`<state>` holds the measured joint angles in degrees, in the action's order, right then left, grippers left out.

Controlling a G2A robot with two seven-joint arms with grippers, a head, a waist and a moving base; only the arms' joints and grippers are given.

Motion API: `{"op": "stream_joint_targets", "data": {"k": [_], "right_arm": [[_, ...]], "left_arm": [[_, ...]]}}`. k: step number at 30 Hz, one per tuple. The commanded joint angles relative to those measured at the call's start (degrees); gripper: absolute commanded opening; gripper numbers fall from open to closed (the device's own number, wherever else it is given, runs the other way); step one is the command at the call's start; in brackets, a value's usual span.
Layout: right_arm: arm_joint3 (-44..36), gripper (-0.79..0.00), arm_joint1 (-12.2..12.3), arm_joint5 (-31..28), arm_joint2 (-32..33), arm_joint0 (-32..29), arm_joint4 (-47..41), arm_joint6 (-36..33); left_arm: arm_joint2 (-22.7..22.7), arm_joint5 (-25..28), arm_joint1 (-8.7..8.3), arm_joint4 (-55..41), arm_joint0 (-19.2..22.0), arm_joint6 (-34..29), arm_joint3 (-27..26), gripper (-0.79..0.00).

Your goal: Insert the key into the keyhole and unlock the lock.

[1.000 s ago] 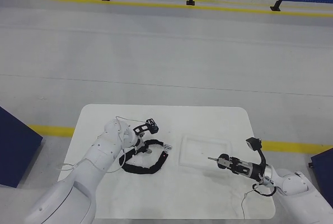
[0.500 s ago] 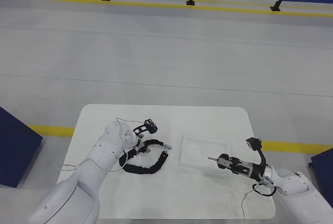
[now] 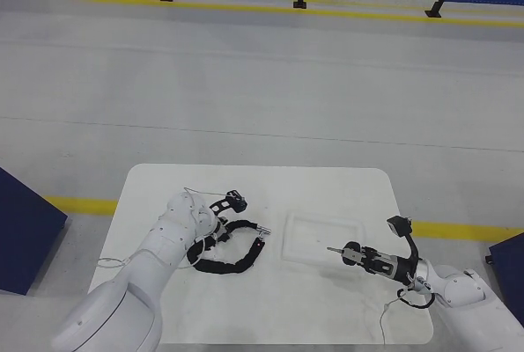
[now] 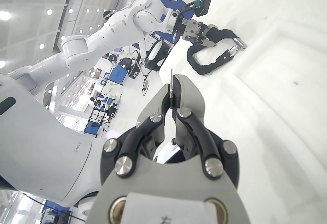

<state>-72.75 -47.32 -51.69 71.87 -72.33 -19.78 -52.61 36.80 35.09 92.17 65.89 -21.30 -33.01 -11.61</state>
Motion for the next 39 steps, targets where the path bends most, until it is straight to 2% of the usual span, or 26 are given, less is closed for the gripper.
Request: {"op": "stream_joint_targets", "data": {"k": [1, 15, 17, 19, 20, 21, 32, 39], "right_arm": [[0.0, -0.785, 0.0, 0.0, 0.0, 0.0, 0.0, 0.0], [0.0, -0.785, 0.0, 0.0, 0.0, 0.0, 0.0, 0.0], [0.0, -0.785, 0.0, 0.0, 0.0, 0.0, 0.0, 0.0], [0.0, -0.785, 0.0, 0.0, 0.0, 0.0, 0.0, 0.0], [0.0, -0.785, 0.0, 0.0, 0.0, 0.0, 0.0, 0.0], [0.0, -0.785, 0.0, 0.0, 0.0, 0.0, 0.0, 0.0], [0.0, -0.785, 0.0, 0.0, 0.0, 0.0, 0.0, 0.0], [0.0, -0.785, 0.0, 0.0, 0.0, 0.0, 0.0, 0.0]], "left_arm": [[0.0, -0.5, 0.13, 0.0, 0.0, -0.1, 0.2, -0.493], [-0.1, -1.6, 0.60, 0.2, 0.0, 0.0, 0.7, -0.449], [-0.1, -1.7, 0.69, 0.3, 0.0, -0.4, 0.9, -0.474], [-0.1, -1.9, 0.78, 0.3, 0.0, -0.7, 0.9, -0.542], [-0.1, -2.2, 0.81, 0.3, 0.0, -0.7, 0.9, -0.730], [-0.1, -2.4, 0.85, 0.3, 0.0, -0.8, 0.9, -0.785], [-1.2, -3.5, 0.75, 3.3, 0.0, 1.7, 0.7, -0.785], [-2.8, -6.7, -0.10, 8.5, -0.6, 9.0, -0.3, -0.785]]}}
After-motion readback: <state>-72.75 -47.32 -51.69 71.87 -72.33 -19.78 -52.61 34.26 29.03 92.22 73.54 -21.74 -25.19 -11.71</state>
